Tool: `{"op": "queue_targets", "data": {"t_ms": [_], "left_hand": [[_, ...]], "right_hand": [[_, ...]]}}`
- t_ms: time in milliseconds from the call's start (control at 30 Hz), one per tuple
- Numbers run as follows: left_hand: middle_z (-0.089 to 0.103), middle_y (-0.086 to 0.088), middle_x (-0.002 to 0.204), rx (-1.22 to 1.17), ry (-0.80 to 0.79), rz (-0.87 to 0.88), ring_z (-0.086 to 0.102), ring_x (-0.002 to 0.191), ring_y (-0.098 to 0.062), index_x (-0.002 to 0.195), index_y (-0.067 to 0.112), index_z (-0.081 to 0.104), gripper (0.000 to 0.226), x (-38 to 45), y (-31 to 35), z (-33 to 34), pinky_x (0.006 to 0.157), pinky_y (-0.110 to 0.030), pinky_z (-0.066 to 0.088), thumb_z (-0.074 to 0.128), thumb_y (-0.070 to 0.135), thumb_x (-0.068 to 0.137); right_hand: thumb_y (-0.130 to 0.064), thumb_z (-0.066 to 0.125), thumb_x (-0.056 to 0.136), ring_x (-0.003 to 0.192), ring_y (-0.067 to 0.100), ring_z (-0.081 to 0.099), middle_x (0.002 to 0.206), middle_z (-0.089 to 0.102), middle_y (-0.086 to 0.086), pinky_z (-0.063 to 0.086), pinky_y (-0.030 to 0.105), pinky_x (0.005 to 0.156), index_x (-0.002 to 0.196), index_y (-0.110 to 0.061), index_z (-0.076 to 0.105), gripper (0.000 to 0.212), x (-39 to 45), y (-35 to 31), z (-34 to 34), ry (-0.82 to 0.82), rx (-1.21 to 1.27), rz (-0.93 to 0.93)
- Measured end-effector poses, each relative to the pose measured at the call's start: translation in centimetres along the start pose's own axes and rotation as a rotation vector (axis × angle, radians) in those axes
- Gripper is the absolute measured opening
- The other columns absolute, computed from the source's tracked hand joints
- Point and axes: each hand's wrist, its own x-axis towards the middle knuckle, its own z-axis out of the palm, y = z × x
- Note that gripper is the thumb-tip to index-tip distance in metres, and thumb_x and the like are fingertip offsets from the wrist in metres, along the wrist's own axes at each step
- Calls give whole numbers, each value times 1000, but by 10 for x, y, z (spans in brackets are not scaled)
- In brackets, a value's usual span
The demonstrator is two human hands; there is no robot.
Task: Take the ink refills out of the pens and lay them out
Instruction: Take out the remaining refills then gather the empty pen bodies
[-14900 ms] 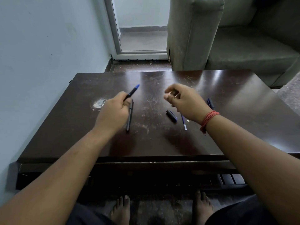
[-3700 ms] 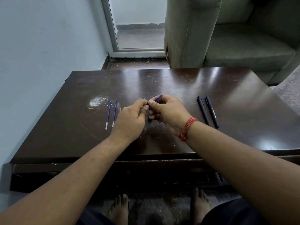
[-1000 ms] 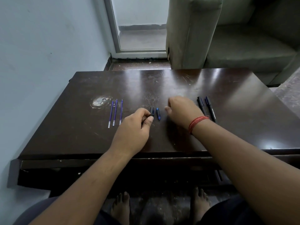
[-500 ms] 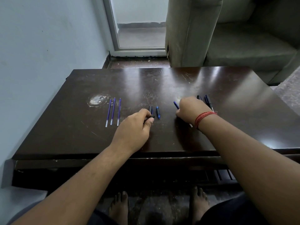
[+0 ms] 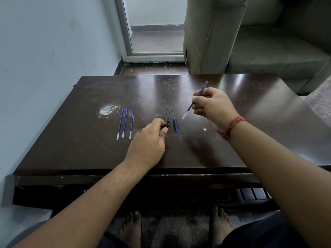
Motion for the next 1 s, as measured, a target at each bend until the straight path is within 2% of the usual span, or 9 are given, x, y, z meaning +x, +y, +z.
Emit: {"op": "queue_targets", "data": {"t_ms": [67, 167, 433, 567, 667, 1000], "left_hand": [[56, 6, 78, -17, -1, -4, 54, 69, -15, 105, 18, 53, 10, 0, 1, 1, 62, -39, 45, 45, 23, 104], [55, 7, 79, -36, -13, -5, 53, 69, -13, 105, 19, 52, 8, -1, 3, 3, 59, -34, 41, 44, 20, 104], [57, 4, 82, -37, -22, -1, 53, 69, -12, 103, 18, 51, 7, 0, 2, 1, 57, -29, 38, 45, 18, 103], [60, 3, 81, -78, -26, -17, 58, 73, -16, 101, 17, 53, 8, 1, 2, -1, 65, -41, 50, 45, 16, 103], [63, 4, 80, -87, -16, -19, 61, 75, -17, 100, 17, 53, 7, 1, 2, -1, 71, -46, 52, 46, 16, 102], [67, 9, 75, -126, 42, -21, 59, 68, -7, 95, 20, 54, 10, 2, 2, -1, 66, -37, 50, 47, 16, 102]], "right_hand": [[6, 59, 91, 58, 15, 61, 75, 60, 11, 56, 25, 57, 88, -3, 60, 10, -5, -2, 3, -9, 199, 28], [7, 58, 92, 60, 17, 63, 78, 60, 13, 58, 27, 60, 88, -1, 59, 9, -11, 1, 8, -36, 292, 57], [6, 57, 93, 64, 18, 65, 78, 62, 12, 60, 28, 64, 88, -2, 61, 10, -22, 4, 23, -133, 230, 61], [6, 58, 92, 66, 19, 66, 79, 64, 12, 59, 29, 65, 90, -2, 62, 9, -23, 2, 21, -136, 224, 60], [7, 57, 92, 65, 19, 66, 78, 63, 13, 60, 30, 65, 89, -2, 61, 10, -24, 2, 21, -146, 260, 66], [7, 58, 92, 69, 20, 67, 85, 66, 15, 59, 30, 67, 94, -1, 61, 9, -25, 7, 22, -191, 267, 86]]}}
